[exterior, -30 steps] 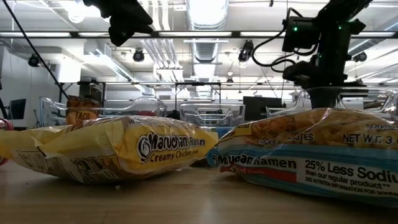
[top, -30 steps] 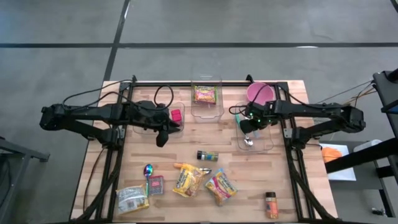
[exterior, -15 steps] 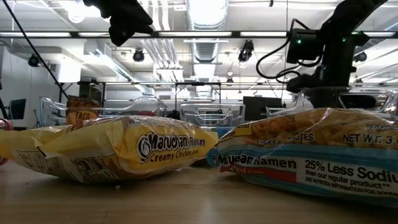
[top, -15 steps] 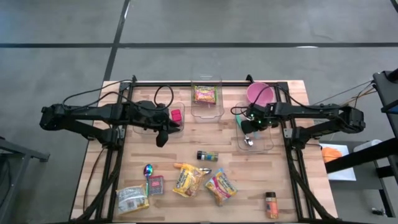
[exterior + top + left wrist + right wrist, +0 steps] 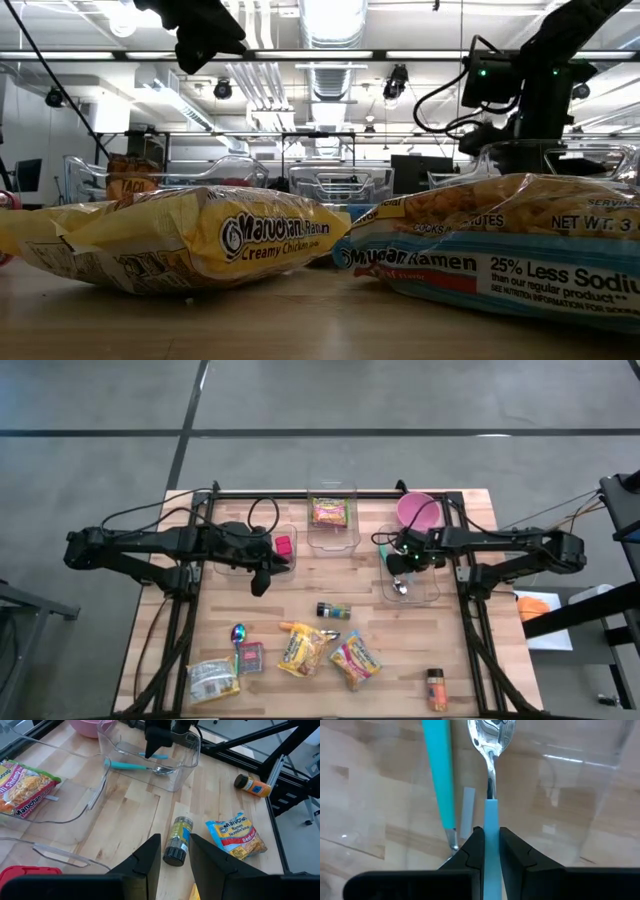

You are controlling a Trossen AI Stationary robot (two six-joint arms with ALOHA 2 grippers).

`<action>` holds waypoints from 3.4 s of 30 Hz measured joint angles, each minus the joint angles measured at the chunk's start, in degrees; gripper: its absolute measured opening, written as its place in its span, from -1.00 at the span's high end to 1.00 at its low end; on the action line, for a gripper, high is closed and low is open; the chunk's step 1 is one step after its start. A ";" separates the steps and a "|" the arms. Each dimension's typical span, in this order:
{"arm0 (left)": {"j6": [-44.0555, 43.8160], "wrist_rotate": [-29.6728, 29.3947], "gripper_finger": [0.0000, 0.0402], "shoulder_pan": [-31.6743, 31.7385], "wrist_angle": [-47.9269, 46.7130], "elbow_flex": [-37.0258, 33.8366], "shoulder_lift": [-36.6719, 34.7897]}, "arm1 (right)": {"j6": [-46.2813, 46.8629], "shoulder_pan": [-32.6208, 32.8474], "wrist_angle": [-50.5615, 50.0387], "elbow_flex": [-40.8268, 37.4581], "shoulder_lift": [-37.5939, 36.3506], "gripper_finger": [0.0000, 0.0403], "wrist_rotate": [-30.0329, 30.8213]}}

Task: Pick & Place Food Item
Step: Put the blue spoon into the right transparent bin, then put the orange seasoning bottle into the left transparent bin

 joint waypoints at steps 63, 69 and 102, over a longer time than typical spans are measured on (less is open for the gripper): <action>0.26 0.00 0.46 -0.02 -2.60 0.00 0.02 | -2.21 6.56 -10.89 10.49 -5.56 -0.12 1.39; 0.28 0.00 0.46 -0.02 -2.58 0.00 0.02 | 5.77 14.94 -23.11 17.85 -7.64 -0.12 5.55; -8.85 0.09 0.46 1.58 -1.69 0.00 0.09 | 64.43 65.74 -40.10 49.37 25.80 -0.12 -0.94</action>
